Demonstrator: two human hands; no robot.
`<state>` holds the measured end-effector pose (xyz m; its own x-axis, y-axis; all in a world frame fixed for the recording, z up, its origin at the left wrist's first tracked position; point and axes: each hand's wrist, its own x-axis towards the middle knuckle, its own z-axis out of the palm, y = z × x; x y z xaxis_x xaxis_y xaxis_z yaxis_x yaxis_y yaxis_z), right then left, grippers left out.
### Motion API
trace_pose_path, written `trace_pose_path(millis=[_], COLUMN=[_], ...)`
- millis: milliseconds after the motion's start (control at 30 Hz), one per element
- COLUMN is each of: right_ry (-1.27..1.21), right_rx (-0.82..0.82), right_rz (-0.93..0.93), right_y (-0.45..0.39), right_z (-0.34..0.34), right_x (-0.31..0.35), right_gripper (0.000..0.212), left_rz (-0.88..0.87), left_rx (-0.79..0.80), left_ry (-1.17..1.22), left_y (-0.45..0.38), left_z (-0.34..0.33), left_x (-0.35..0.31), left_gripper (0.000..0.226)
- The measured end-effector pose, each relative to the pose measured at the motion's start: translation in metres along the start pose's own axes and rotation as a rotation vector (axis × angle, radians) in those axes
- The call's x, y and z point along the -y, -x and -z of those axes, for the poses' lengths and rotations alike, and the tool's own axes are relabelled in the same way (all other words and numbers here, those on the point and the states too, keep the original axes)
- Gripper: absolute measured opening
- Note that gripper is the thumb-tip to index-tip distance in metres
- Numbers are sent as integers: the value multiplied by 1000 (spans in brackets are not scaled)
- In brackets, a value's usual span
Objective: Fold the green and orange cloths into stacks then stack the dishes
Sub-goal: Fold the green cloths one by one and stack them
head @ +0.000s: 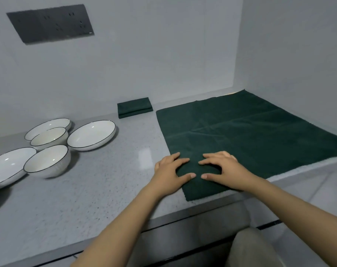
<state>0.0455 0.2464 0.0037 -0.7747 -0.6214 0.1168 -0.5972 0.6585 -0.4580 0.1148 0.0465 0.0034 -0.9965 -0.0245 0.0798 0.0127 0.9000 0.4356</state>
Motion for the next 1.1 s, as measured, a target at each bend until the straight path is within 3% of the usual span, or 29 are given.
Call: trace_pose_path(millis=[133,334,501,701,868,1001,1101], right_ry=[-149,-264,-306,-426,-409,-257,-220], right_rx=[163,27,11,35,40,1,-120], right_rz=[48,17,-27,-101,-85,-83,-100], right_y=[20,24,24,18,21,27,26], right_z=[14,9,10,18,31,41,50], right_x=[-6,-2,0,2,4,-2,-5], right_gripper=[42,24,20,7,10,27,14], left_rz=[13,31,52,-14,62,124,145], left_rx=[23,35,80,206,11,-48,-63], left_ry=[37,73,505,557,523,489,460], left_y=[3,6,10,16,10,5,1], left_z=[2,2,10,17,11,21,29], left_x=[-2,-4,-6,-23,-29,-22,-13], left_gripper=[56,50,18,20,12,29,34])
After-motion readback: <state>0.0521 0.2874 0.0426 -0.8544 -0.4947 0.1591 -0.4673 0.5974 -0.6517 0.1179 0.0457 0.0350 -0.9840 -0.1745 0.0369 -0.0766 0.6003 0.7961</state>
